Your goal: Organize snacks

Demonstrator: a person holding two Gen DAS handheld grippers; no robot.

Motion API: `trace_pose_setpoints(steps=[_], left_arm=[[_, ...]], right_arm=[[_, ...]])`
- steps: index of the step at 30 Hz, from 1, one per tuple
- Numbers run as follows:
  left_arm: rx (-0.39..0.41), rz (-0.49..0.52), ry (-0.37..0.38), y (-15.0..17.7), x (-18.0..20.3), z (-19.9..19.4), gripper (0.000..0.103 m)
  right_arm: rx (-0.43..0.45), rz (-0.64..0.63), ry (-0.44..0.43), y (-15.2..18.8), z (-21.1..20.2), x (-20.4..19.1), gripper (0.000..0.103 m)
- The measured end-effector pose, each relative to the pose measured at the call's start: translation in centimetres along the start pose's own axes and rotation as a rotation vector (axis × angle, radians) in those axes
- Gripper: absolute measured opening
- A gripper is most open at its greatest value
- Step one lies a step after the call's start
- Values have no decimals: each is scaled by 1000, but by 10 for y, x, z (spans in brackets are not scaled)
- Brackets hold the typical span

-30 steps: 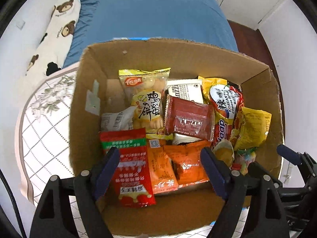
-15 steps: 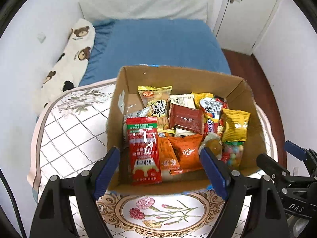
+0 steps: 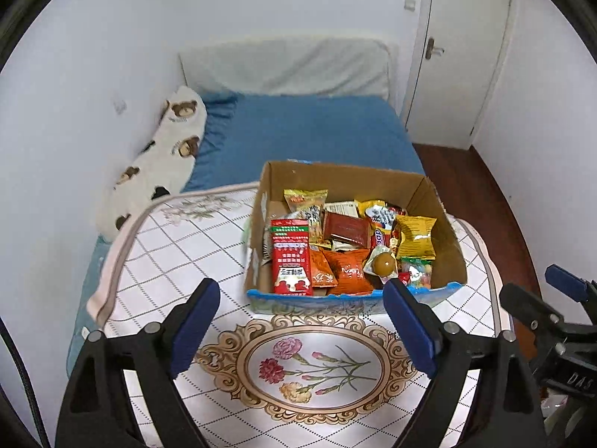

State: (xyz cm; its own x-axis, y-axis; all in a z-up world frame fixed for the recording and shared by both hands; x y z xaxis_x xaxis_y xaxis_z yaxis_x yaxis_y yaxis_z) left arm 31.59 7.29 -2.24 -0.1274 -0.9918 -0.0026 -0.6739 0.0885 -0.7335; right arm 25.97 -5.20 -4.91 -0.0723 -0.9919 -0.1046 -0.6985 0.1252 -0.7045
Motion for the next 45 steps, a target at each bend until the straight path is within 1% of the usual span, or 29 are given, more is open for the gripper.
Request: trace_pose_setpoints(steps=[4, 10, 12, 14, 15, 18, 22, 27, 32, 38, 45], left_arm=[[58, 20, -6, 8, 0, -37, 90], [89, 5, 8, 17, -1, -75, 90], [109, 4, 6, 17, -1, -87, 93], [133, 2, 3, 17, -3, -99, 101], [143, 0, -1, 17, -4, -105, 103], [166, -7, -5, 18, -7, -119, 103], [163, -22, 2, 22, -10, -128, 103], [163, -24, 2, 27, -9, -137, 103], [174, -19, -5, 25, -7, -136, 103], [150, -19, -20, 21, -4, -112, 103], [109, -4, -48, 17, 0, -69, 103]], right_arm=[[53, -2, 17, 5, -37, 1, 101], [138, -30, 54, 11, -87, -2, 103], [158, -40, 60, 13, -103, -5, 103], [179, -46, 54, 16, -121, -10, 103], [187, -51, 54, 16, -127, -12, 103], [207, -60, 50, 19, -143, -18, 103], [218, -59, 40, 24, -157, -24, 103], [215, -58, 28, 29, -166, -29, 103], [215, -61, 27, 32, -167, -32, 103], [211, -56, 42, 29, -153, -25, 103], [192, -28, 97, 23, -109, -4, 103]])
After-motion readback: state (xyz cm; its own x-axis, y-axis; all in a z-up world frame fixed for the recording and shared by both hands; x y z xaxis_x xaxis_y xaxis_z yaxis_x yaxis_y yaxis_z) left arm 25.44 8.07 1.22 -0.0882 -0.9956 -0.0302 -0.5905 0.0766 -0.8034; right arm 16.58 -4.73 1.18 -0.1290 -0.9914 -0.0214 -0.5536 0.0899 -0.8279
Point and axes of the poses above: each gripper's, at about its wrist camera, not at the fingertips, and z roughly the way its jaws point, x to its right, y to its underside, the point moved 4 cm from there along z, roughly the way its jaws point, and after that the axes turned 13 degrees about x, right-handed, at the moved point
